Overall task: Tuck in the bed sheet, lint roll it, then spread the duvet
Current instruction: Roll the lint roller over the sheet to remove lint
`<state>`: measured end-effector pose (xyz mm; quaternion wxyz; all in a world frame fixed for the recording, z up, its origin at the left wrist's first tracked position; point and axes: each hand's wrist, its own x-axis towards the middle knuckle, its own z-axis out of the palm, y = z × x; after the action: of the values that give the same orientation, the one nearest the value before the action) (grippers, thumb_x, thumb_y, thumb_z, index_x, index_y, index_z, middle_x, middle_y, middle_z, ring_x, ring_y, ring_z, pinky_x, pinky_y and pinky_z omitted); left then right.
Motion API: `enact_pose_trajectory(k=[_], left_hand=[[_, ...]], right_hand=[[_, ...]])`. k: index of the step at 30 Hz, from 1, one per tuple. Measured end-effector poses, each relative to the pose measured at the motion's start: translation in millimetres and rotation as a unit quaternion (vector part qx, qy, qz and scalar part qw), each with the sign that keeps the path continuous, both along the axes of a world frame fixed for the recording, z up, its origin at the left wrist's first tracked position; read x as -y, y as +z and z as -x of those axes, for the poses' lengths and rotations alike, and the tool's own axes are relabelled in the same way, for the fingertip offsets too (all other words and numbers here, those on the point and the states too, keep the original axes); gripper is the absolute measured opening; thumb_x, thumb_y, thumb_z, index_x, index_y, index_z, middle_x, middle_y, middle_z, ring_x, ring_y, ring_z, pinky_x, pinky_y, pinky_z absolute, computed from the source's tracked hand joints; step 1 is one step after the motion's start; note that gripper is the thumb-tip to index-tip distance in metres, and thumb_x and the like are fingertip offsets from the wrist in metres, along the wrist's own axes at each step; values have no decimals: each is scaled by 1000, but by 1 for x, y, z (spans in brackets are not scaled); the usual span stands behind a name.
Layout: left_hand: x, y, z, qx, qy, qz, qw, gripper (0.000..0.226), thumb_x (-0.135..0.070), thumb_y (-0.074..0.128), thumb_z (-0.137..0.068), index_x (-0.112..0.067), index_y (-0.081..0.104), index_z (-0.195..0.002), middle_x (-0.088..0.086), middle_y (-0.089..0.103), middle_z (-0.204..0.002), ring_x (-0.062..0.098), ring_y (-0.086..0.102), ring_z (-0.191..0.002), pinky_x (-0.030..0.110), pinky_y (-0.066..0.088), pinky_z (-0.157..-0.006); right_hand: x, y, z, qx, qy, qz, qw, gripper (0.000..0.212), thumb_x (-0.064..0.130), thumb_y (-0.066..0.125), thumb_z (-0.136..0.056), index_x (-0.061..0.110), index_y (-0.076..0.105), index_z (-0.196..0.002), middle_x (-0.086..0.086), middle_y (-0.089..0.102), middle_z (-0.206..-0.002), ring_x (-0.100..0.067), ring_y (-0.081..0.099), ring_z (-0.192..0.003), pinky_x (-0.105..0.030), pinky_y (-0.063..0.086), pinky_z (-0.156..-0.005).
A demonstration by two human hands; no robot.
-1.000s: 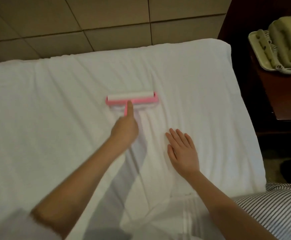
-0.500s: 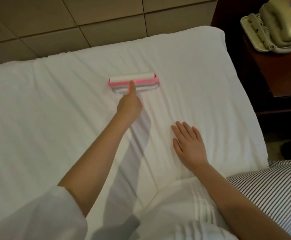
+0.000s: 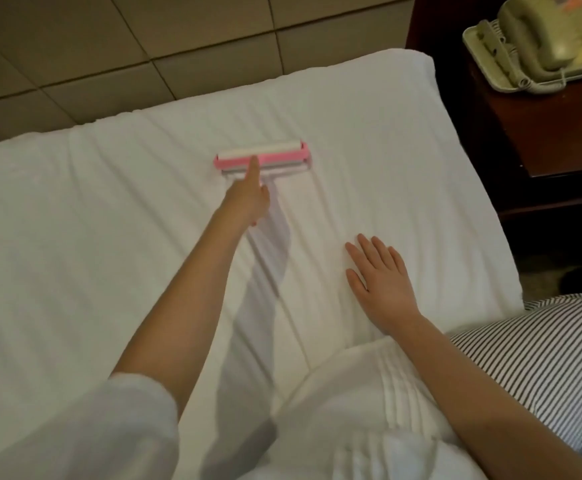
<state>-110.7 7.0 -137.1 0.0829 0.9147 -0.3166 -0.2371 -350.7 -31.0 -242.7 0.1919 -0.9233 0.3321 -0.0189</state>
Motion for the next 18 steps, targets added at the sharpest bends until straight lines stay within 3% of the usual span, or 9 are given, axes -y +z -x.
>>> enact_pose_trajectory(k=[2, 6, 8, 11, 14, 18], left_hand=[[17, 11, -3, -12, 3, -28, 1000, 63, -19, 30, -100, -28, -8, -150, 15, 54, -111, 19, 53, -64, 27, 40, -46], [-21, 22, 38, -16, 3, -58, 998, 64, -14, 31, -98, -23, -4, -151, 20, 53, -124, 18, 51, -57, 26, 40, -44], [-60, 19, 71, -24, -5, -68, 997, 63, -19, 32, -99, -23, -3, -151, 20, 54, -124, 24, 58, -63, 26, 42, -50], [-104, 19, 108, -36, -26, -83, 996, 64, -24, 33, -100, -25, -6, -150, 12, 57, -103, 25, 61, -74, 30, 48, -64], [-93, 10, 91, -14, -16, -46, 999, 64, -23, 35, -99, -25, -2, -151, 21, 58, -112, 35, 63, -87, 36, 53, -75], [-29, -2, 21, -9, 22, 46, 999, 60, -24, 31, -100, -29, 0, -151, 21, 53, -124, 35, 61, -89, 39, 54, -76]], right_hand=[[-1, 2, 4, -6, -3, -11, 1000, 75, 53, -7, -83, 27, 14, -150, 5, 5, -158, -15, -1, -146, -23, -15, -110], [1, 8, 4, -10, -16, -30, 999, 51, 40, 16, -101, 27, 12, -150, 5, 2, -159, -13, -5, -146, -26, -12, -113], [1, 9, 3, -8, -20, -35, 999, 50, 35, 23, -103, 27, 11, -150, 6, 1, -159, -13, -6, -146, -26, -12, -113], [1, 9, 6, -7, -18, -40, 999, 51, 35, 24, -103, 27, 10, -151, 6, 0, -159, -12, -7, -145, -26, -12, -113], [0, 11, 9, -12, -21, -50, 998, 51, 35, 24, -102, 27, 10, -150, 6, -1, -159, -12, -8, -145, -26, -12, -113], [-3, 14, 11, -21, -23, -53, 998, 51, 36, 22, -102, 27, 9, -151, 5, -2, -159, -13, -8, -145, -27, -11, -113]])
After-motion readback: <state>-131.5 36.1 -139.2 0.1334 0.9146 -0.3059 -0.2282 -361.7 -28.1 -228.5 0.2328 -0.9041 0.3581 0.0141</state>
